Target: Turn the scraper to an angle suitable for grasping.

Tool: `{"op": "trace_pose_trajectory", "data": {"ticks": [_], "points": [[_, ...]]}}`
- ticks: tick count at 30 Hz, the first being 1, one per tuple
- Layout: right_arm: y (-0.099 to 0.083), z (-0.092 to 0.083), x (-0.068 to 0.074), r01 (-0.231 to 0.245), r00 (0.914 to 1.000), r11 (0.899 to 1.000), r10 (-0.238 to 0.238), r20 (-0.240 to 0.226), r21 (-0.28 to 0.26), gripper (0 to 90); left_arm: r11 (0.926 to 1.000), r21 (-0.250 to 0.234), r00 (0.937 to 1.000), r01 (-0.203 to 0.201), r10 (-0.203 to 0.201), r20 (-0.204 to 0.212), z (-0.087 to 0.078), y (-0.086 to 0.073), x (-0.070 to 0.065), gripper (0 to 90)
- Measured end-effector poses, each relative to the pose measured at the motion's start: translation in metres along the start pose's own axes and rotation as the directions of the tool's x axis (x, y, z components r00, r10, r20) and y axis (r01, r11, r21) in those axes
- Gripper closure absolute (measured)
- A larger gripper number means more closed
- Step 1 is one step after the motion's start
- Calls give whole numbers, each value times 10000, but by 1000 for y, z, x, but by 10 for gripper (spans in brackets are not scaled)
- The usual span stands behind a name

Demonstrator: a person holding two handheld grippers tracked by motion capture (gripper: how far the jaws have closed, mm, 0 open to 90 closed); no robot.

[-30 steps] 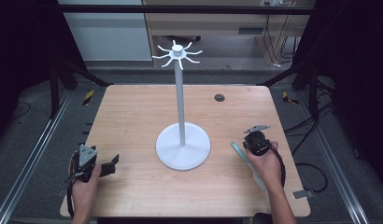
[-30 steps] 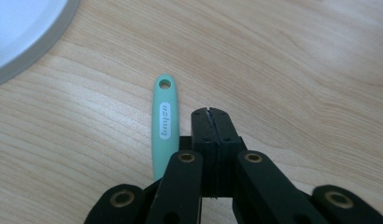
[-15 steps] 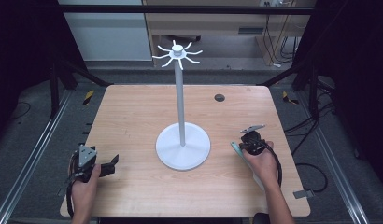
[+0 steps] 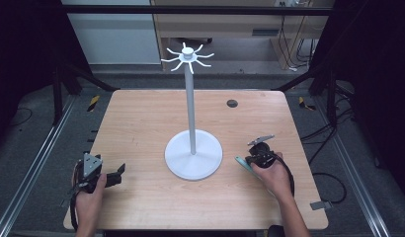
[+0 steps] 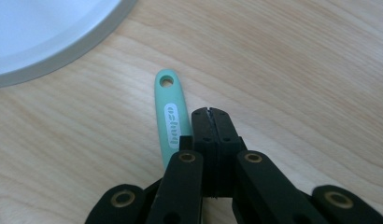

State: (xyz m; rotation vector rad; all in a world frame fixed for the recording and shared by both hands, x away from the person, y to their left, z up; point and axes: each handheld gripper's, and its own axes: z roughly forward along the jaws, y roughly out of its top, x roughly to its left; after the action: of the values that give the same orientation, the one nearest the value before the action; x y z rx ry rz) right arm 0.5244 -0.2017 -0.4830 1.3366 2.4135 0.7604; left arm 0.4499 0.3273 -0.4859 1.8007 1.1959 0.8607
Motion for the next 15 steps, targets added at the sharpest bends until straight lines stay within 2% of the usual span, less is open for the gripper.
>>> {"op": "trace_pose_trajectory", "data": {"ticks": [5,8,15], "points": [[-2,-2,13,204,9989,9998,-202,-419,58,900,10000,4,10000,-24,24,-31,1,0,-1,34],[-2,-2,17,511,9980,9987,-508,-365,79,900,10000,18,10000,-28,28,-49,0,0,-1,34],[4,-7,20,893,9958,9958,-889,-202,182,892,10000,4,9999,-5,5,-121,-2,-1,1,34]]}}
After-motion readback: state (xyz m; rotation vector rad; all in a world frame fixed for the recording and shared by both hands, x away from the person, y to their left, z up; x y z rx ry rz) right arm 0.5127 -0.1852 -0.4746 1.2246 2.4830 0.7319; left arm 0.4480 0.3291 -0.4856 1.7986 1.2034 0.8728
